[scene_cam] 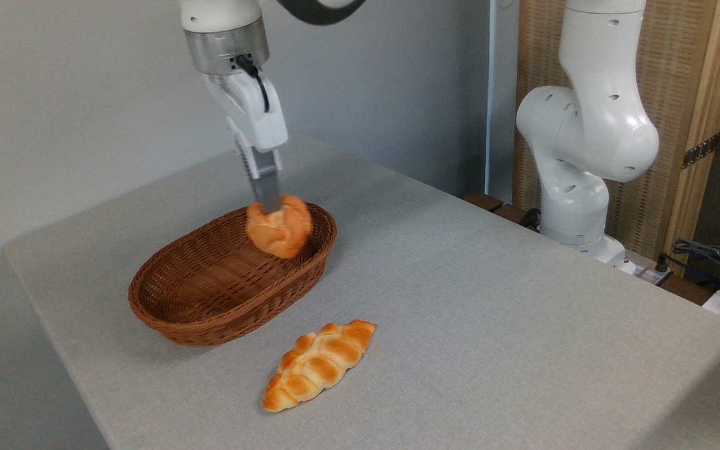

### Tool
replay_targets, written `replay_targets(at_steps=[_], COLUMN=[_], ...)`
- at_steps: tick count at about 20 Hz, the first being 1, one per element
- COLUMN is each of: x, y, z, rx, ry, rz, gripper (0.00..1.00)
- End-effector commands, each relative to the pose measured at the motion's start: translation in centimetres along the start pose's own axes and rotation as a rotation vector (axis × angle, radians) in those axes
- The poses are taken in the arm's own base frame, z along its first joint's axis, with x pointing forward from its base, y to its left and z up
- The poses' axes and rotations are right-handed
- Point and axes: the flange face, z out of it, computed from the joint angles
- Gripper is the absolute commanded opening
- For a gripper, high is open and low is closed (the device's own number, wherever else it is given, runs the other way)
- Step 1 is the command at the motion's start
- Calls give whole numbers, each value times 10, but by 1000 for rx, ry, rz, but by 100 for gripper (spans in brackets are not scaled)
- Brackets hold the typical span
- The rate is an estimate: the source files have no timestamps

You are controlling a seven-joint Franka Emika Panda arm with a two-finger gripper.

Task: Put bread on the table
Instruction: 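Move the roll beside the braided loaf, lower it, and release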

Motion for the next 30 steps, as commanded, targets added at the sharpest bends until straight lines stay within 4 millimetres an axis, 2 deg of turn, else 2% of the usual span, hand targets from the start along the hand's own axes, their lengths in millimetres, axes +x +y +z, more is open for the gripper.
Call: replay_targets(at_steps=[1,3,7,9,10,11,12,17,21,24,25,28,30], x=[-36,-49,-74,-83,-85,-85,-85,-78,-76,-81,-83,-63,-51], y=[-5,-6,-20,-24,-25,-25,-26,-34,-59,-71,-77,-85,-82], z=[4,9,35,51,55,57,57,42,0,-23,-37,-52,-51], rx=[-27,-65,-77,-60,-58,-56,-50,21,105,51,39,28,16], ry=[-176,-236,-330,-400,-412,-415,-418,-356,-150,10,66,128,141], rz=[52,95,69,62,62,56,48,2,-193,-270,-303,-382,-363], gripper=[17,17,29,43,53,84,100,100,100,100,100,100,100])
